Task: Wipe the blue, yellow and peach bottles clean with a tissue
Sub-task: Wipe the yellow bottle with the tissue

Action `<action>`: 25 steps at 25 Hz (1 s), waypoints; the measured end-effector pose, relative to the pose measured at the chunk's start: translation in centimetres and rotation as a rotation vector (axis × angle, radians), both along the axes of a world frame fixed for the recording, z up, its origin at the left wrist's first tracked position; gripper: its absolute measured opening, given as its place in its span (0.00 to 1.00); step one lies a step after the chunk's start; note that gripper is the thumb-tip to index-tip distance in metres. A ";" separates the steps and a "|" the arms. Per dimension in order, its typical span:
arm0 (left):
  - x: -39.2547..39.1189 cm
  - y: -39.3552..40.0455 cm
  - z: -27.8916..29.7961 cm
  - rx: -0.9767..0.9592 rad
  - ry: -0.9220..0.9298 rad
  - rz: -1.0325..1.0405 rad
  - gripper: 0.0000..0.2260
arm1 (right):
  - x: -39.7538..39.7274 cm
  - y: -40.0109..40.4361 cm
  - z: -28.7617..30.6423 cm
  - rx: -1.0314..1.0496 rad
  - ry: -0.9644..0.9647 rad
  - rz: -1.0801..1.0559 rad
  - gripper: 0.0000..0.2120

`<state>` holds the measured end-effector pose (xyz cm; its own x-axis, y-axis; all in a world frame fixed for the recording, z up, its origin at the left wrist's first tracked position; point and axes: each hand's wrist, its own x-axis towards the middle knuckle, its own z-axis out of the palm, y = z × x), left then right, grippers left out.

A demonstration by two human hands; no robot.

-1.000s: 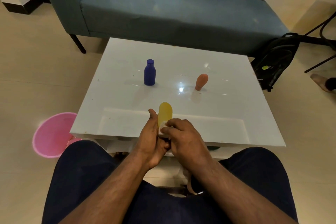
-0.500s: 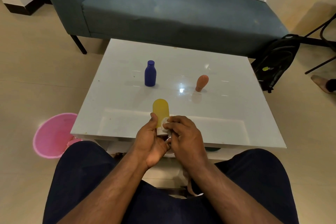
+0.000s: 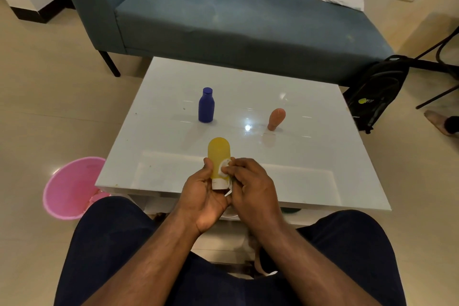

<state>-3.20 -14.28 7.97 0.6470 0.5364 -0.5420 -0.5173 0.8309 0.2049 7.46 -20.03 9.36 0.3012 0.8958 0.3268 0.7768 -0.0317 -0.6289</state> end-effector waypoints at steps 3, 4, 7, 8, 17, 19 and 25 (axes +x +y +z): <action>0.2 0.2 0.0 -0.036 -0.026 0.023 0.23 | -0.1 -1.2 -0.1 -0.006 -0.012 0.039 0.12; 0.3 0.1 0.0 -0.011 -0.013 0.003 0.23 | 0.2 -0.8 0.2 -0.006 -0.001 0.026 0.12; 0.3 -0.1 -0.2 0.073 0.028 -0.059 0.23 | 1.4 1.5 1.4 0.019 0.024 -0.035 0.11; 0.3 -0.1 -0.2 0.093 0.040 -0.071 0.22 | 1.6 1.9 1.5 0.020 0.021 -0.041 0.11; 0.4 -0.5 -0.8 0.227 0.134 -0.087 0.16 | 2.6 1.7 1.0 -0.029 -0.141 0.021 0.11; 0.4 -0.5 -0.7 0.257 0.130 -0.099 0.16 | 3.0 2.7 1.4 -0.031 -0.106 -0.045 0.09; 0.3 -0.6 -0.7 0.304 0.103 -0.089 0.16 | 1.7 -0.1 0.8 -0.091 -0.227 0.108 0.13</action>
